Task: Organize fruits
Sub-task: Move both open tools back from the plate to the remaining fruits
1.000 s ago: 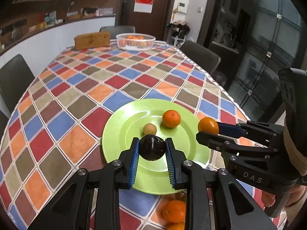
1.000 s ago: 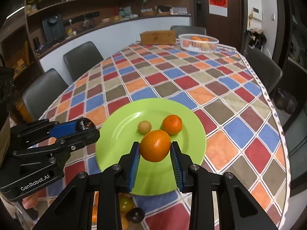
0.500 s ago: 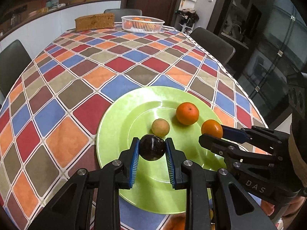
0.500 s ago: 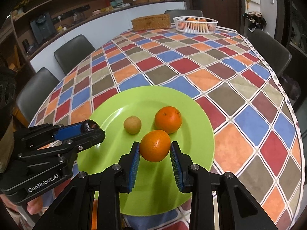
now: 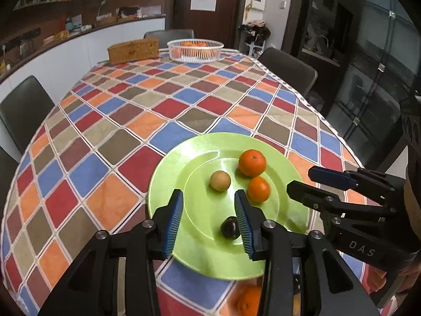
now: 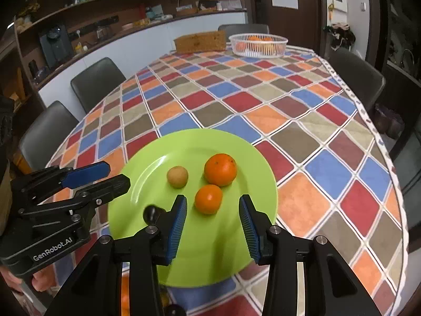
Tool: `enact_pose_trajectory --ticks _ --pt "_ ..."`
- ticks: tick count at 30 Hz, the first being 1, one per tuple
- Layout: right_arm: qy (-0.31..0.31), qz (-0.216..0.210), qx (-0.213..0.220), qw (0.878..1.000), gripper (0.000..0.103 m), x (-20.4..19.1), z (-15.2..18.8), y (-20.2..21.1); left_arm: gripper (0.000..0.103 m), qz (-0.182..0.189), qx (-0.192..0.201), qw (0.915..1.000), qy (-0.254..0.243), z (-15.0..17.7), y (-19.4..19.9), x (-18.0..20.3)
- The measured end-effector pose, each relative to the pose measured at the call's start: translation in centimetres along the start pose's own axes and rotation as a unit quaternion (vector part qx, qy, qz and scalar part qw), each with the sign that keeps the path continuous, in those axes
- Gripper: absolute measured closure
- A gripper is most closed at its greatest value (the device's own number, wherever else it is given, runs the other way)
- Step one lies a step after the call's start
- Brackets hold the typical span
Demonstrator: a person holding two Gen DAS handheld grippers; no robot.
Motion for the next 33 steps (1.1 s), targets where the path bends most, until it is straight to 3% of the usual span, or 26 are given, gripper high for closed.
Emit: enact_pose_trajectory --ticks 14,26,30,33 --pt "0.028 0.021 0.076 0.997 0.061 -2.6 2.3 8.2 0.056 0.008 0.056 0.9984 0.001 2.9 7.6 1.5" --pt "0.030 0.012 0.100 0.994 0.061 -4.6 5.5 12.2 0.047 0.019 0.092 0.9955 -0.014 6.3 12.4 2.4" --pt "0.033 0.009 0.111 0.993 0.051 -5.4 6.6 13.2 0.045 0.014 0.104 0.9941 -0.026 7.3 13.6 2.7" --pt "0.037 0.009 0.118 0.992 0.051 -5.8 7.3 13.9 0.041 0.015 0.114 0.9929 -0.032 8.2 14.4 2.8"
Point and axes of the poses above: each gripper's, at about its wrist camera, not at the fingertips, and y roughly against the way its jaws point, x to its right, z to its underside, the point moved 6 cm from there along -y, roughly the way its jaws point, and after that the axes turned 6 degrees about -x, right-handed, at the moved point
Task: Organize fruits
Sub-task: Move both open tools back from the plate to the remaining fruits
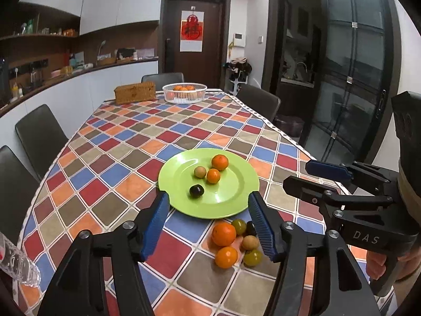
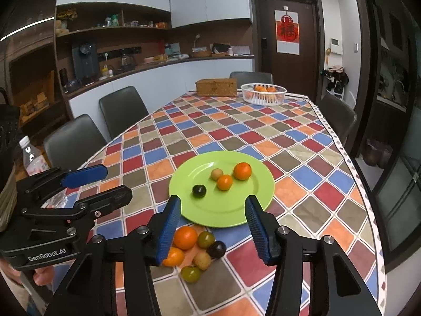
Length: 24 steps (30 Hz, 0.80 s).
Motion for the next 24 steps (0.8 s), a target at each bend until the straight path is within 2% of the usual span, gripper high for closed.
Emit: enact_pose_trajectory --ticks 4,8,17,24 --pt "0.000 0.000 0.008 1.000 0.045 -0.5 0.8 0.9 0.036 0.004 0.011 0.9999 -0.010 1.0 1.2 0.2" --pt "0.002 0.004 0.013 1.000 0.045 -0.8 1.8 1.5 0.032 0.004 0.023 0.9994 -0.027 2.0 1.9 0.8" --pt "0.019 0.002 0.008 1.000 0.045 -1.6 4.8 1.8 0.032 -0.001 0.037 0.9954 -0.088 5.0 2.0 2.1" --pt "0.068 0.021 -0.007 0.997 0.045 -2.7 6.9 1.0 0.035 0.016 0.008 0.9897 -0.142 7.6 0.4 2.3"
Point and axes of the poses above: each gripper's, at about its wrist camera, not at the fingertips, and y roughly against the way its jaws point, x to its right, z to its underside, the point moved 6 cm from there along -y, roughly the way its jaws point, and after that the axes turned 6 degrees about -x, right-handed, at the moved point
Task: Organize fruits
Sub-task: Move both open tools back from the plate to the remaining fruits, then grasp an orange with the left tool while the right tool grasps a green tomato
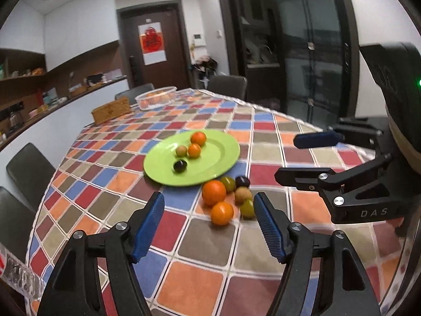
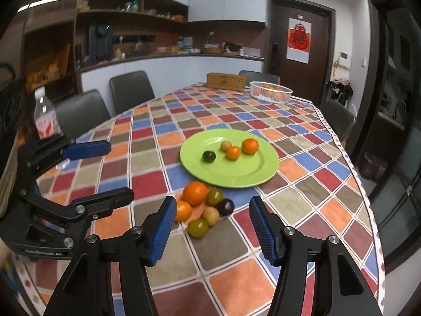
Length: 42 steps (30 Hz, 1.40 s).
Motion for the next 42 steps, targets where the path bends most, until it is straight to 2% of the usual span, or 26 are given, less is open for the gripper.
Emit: enact_pose_trajectory --ticks 2,12,18,27,30,37,42 --pt "0.014 -0.001 -0.011 1.000 0.045 -0.5 0.5 -0.5 0.042 0.004 -0.010 0.9999 -0.013 0.6 -0.6 0.1" --pt "0.033 -0.036 -0.068 0.997 0.046 -1.6 2.3 -3.9 0.047 0.064 -0.052 0.9954 -0.049 1.2 -4.1 0.6" --pt "0.029 -0.050 -0.102 0.993 0.055 -1.3 3.1 -6.1 0.049 0.096 -0.089 0.9890 -0.068 1.5 -6.8 0.9" --pt "0.033 -0.068 -0.131 0.989 0.066 -1.3 3.8 -8.6 0.057 0.104 -0.112 0.9853 -0.076 1.6 -9.5 0.7" --pt "0.031 -0.073 -0.135 0.988 0.066 -1.1 3.9 -9.2 0.059 0.110 -0.120 0.9840 -0.072 1.8 -10.3 0.7" --pt "0.030 -0.083 -0.135 0.987 0.069 -1.1 3.9 -9.5 0.071 0.121 -0.130 0.9819 -0.066 2.0 -11.1 0.9" --pt "0.027 -0.091 -0.136 0.986 0.073 -1.3 3.9 -9.9 0.071 0.122 -0.130 0.9825 -0.053 2.0 -10.9 0.8"
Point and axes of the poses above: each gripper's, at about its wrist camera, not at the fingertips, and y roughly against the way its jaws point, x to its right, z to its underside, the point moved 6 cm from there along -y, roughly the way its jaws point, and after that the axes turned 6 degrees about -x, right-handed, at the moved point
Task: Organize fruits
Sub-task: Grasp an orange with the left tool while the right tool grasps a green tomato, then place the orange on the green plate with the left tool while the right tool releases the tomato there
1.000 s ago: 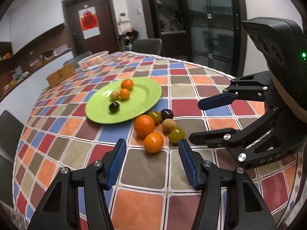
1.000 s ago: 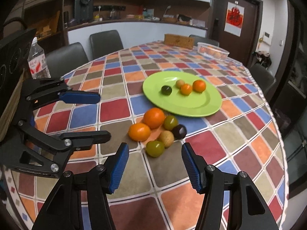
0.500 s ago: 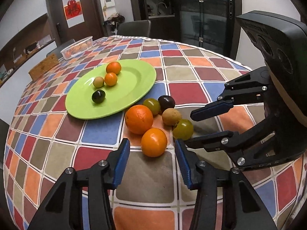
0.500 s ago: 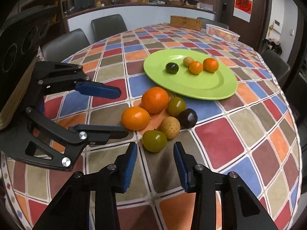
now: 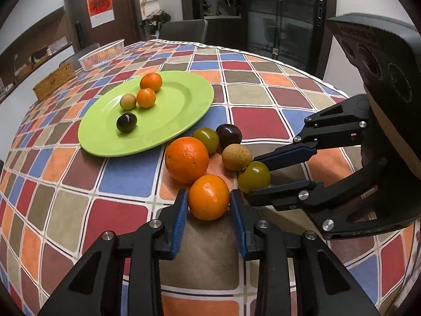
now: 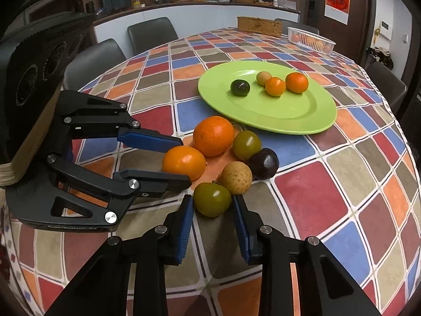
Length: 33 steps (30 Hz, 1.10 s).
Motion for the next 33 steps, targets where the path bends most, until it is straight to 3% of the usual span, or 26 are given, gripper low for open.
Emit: enact_pose_trajectory --ticks 17,33 --pt "-0.023 -0.001 0.046 0.999 0.074 -0.1 -0.4 3.4 0.071 -0.035 0.046 0.9967 0.058 -0.3 4.3 0.4" --pt "-0.043 0.011 0.120 0.992 0.074 1.1 -3.4 8.5 0.071 -0.051 0.097 0.9911 0.075 -3.6 8.1 0.8"
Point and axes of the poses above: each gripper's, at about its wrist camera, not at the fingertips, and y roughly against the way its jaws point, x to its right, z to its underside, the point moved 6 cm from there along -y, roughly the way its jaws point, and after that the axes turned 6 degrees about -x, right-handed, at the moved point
